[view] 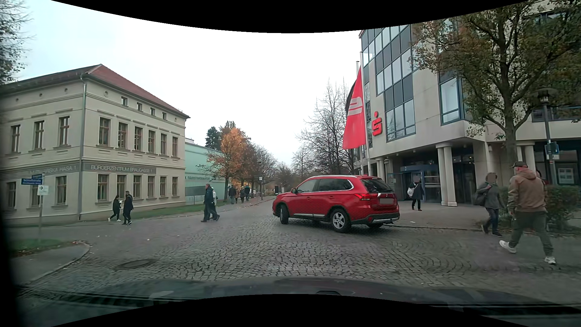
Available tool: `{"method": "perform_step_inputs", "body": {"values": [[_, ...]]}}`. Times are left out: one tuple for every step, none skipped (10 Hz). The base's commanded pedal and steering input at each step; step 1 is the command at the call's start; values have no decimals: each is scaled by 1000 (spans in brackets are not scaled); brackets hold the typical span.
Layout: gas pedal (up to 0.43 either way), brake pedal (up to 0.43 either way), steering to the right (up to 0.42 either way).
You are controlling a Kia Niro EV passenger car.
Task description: Follow the waypoints while adhering to traffic rules and regulations
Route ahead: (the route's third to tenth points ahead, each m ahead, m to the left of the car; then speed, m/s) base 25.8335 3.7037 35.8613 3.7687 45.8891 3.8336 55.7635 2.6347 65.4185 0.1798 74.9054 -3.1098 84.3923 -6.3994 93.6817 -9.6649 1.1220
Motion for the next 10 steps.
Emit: {"method": "perform_step_inputs", "body": {"values": [[240,0,-104],[240,0,-106],[248,0,-109],[248,0,-109],[248,0,-110],[248,0,-111],[240,0,-111],[209,0,-111],[209,0,-111],[209,0,-111]]}}
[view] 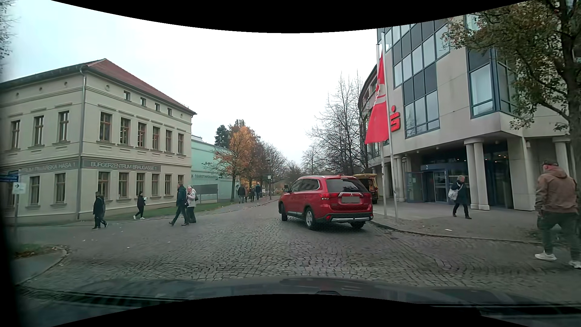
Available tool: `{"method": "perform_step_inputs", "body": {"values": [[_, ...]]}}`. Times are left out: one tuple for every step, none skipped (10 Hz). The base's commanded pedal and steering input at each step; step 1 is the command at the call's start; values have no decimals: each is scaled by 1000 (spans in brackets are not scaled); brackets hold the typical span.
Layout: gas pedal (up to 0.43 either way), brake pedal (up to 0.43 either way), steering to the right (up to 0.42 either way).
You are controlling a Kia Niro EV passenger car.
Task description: Follow the waypoints while adhering to traffic rules and regulations
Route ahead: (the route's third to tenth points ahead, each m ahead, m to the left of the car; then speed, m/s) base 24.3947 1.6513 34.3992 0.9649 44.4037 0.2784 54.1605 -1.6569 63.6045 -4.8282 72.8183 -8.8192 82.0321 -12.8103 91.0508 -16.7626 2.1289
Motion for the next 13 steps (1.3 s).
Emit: {"method": "perform_step_inputs", "body": {"values": [[209,0,-111],[209,0,-109],[209,0,-104],[220,0,-94],[220,0,-81],[220,0,-66],[220,0,-44],[220,0,-19],[220,0,0],[220,0,11],[220,0,25],[220,0,38],[209,0,48]]}}
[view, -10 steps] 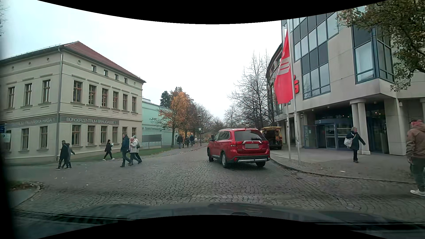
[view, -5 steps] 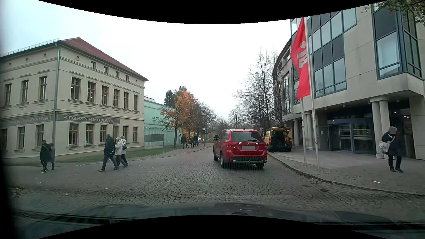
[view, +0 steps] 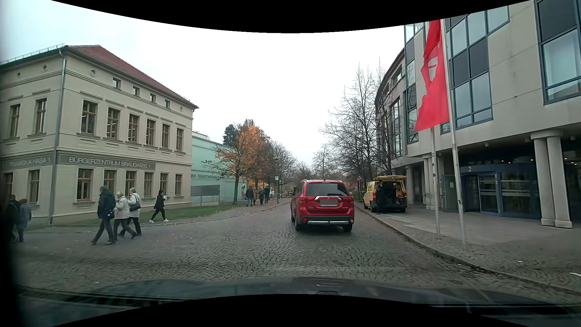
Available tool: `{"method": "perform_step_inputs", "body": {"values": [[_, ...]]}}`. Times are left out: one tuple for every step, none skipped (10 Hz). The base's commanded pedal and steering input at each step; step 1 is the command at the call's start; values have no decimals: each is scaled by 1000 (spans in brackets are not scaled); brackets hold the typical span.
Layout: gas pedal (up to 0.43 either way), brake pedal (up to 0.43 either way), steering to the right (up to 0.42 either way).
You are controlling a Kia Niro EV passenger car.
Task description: Follow the waypoints while adhering to traffic rules and regulations
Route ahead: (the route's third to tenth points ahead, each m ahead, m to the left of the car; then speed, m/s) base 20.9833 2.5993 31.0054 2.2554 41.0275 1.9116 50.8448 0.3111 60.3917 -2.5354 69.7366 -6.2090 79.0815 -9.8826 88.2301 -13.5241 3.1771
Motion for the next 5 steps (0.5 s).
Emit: {"method": "perform_step_inputs", "body": {"values": [[209,0,53],[197,0,59],[189,0,63],[177,0,69],[169,0,70]]}}
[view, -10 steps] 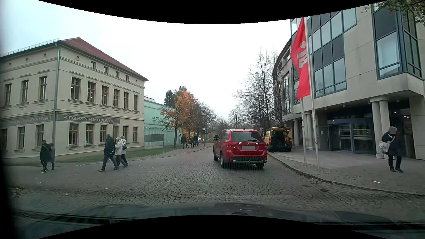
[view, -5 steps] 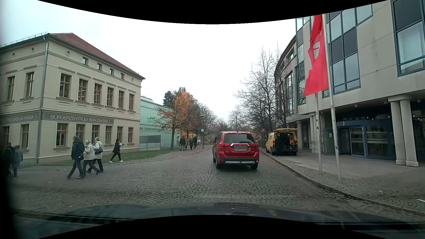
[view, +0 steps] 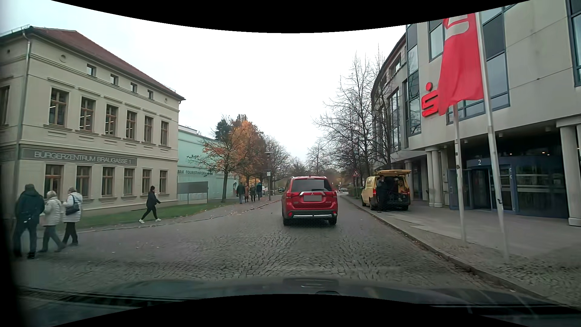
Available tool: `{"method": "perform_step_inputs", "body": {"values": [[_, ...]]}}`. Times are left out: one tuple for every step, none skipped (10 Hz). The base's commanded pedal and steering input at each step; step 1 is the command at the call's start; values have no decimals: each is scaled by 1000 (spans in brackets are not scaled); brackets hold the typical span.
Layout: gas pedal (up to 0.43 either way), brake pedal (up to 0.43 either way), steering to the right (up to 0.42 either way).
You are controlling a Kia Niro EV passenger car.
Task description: Follow the waypoints while adhering to traffic rules and regulations
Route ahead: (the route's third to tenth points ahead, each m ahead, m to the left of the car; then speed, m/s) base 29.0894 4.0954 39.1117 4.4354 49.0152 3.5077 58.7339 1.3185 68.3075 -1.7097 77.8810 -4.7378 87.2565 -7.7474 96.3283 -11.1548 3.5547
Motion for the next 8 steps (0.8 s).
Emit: {"method": "perform_step_inputs", "body": {"values": [[177,0,66],[177,0,62],[177,0,59],[177,0,58],[177,0,54],[177,0,45],[189,0,39],[189,0,33]]}}
